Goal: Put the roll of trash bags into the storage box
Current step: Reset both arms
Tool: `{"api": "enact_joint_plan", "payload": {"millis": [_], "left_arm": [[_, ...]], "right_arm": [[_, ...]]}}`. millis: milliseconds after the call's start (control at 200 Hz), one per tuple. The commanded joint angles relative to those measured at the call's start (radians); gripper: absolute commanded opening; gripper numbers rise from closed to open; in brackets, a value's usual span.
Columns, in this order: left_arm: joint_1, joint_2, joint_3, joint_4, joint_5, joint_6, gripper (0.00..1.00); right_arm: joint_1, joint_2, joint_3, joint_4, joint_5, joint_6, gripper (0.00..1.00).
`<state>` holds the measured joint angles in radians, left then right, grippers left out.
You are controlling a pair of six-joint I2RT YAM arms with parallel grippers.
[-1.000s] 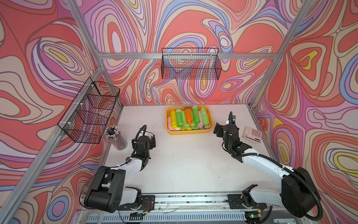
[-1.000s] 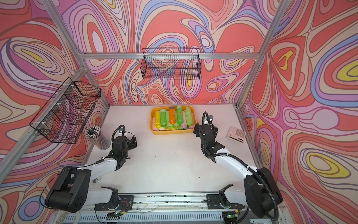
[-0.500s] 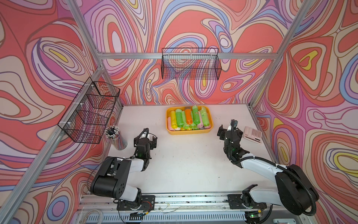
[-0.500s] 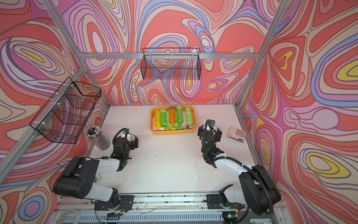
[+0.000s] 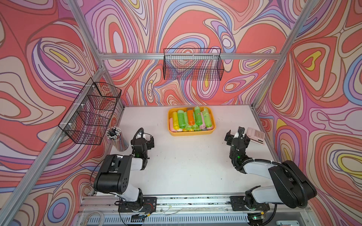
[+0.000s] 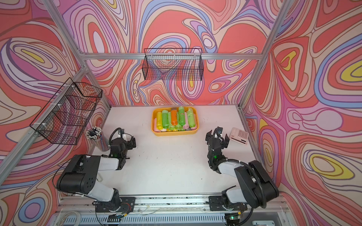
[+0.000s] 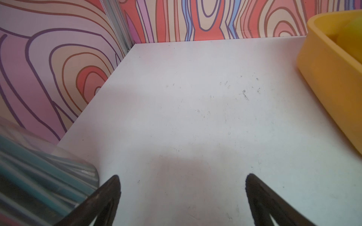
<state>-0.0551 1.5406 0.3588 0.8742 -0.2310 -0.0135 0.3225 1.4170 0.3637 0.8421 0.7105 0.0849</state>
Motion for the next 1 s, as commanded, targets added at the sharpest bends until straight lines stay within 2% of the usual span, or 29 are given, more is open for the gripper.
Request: {"api": "enact_joint_plan", "payload": {"millis": [0,100,165,341,411,461,511,561,611,641,691,731,771,997], "left_arm": [[0.003,0.016,-0.007,0.092,0.007,-0.011,1.00],[0.003,0.000,0.015,0.021,0.034,-0.010,1.00],[0.003,0.005,-0.003,0.067,0.034,-0.006,1.00],[0.003,0.006,0.007,0.049,0.037,-0.004,1.00],[0.003,0.005,0.008,0.044,0.037,-0.006,1.00],[0.003,0.007,0.008,0.048,0.038,-0.004,1.00],[0.003,0.005,0.007,0.045,0.037,-0.007,1.00],[0.003,0.006,0.007,0.046,0.037,-0.006,1.00],[0.003,0.005,0.008,0.045,0.037,-0.005,1.00],[0.003,0.006,0.008,0.045,0.038,-0.006,1.00],[0.003,0.006,0.007,0.045,0.038,-0.005,1.00],[0.003,0.004,0.008,0.045,0.036,-0.005,1.00],[0.003,0.006,0.008,0.046,0.037,-0.005,1.00],[0.003,0.005,0.008,0.042,0.039,-0.006,1.00]], "right_arm": [[-0.024,0.064,-0.022,0.145,-0.007,-0.012,0.97],[-0.040,0.119,0.006,0.134,0.001,-0.001,0.97],[-0.053,0.129,0.025,0.108,-0.022,-0.013,0.97],[-0.107,0.178,0.019,0.217,-0.036,-0.061,0.97],[-0.165,0.233,0.003,0.312,-0.112,-0.040,0.97],[-0.182,0.220,0.030,0.214,-0.184,-0.020,0.97],[-0.194,0.245,0.022,0.275,-0.242,-0.042,0.97],[-0.199,0.245,0.025,0.256,-0.294,-0.045,0.97],[-0.227,0.275,0.005,0.292,-0.383,-0.039,0.97],[-0.232,0.313,-0.004,0.390,-0.391,-0.055,0.97],[-0.244,0.278,0.019,0.266,-0.431,-0.034,0.97],[-0.248,0.300,0.008,0.339,-0.433,-0.043,0.97],[-0.250,0.287,0.016,0.292,-0.439,-0.034,0.97],[-0.250,0.295,0.011,0.325,-0.429,-0.043,0.98]]}}
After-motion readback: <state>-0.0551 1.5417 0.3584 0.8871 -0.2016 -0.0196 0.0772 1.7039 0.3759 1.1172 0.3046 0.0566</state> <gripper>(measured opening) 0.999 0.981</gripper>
